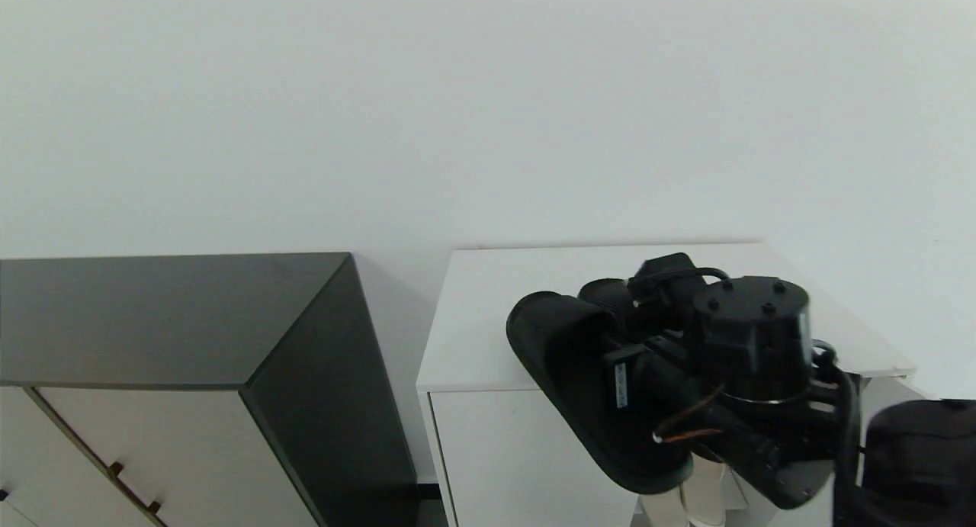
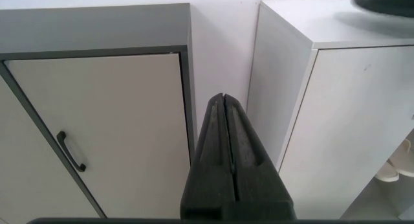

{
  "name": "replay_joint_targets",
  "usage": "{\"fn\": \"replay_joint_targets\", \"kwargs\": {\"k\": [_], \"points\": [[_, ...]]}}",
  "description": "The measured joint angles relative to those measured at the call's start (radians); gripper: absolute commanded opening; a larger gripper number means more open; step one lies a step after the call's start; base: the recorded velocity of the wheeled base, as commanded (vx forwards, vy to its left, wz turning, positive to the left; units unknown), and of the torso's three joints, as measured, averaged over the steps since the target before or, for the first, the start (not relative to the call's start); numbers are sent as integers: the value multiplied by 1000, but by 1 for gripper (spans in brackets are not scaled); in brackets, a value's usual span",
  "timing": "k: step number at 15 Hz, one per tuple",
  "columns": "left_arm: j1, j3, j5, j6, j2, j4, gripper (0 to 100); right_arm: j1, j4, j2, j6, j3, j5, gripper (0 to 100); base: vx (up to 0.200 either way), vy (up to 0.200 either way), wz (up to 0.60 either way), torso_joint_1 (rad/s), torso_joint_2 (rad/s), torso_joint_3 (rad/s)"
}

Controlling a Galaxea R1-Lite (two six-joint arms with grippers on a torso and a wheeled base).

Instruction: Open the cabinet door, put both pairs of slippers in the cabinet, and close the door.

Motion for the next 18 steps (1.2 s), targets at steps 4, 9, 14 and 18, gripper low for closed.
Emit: {"fn": "replay_joint_targets", "kwargs": {"k": [4, 9, 14, 18], "points": [[0, 0, 2, -20, 0, 0, 0, 33, 16, -88, 23, 70, 2, 0, 0, 0, 0, 0, 0, 0], [0, 0, 0, -18, 0, 0, 0, 35, -1, -87, 25, 80, 0, 0, -40, 0, 0, 0, 0, 1], [0, 0, -1, -17, 0, 0, 0, 37, -7, -78, 24, 81, -2, 0, -200, 0, 0, 4, 2, 1], [0, 0, -1, -17, 0, 0, 0, 35, -5, -72, 24, 80, -3, 0, -200, 0, 0, 0, 5, 4]]}}
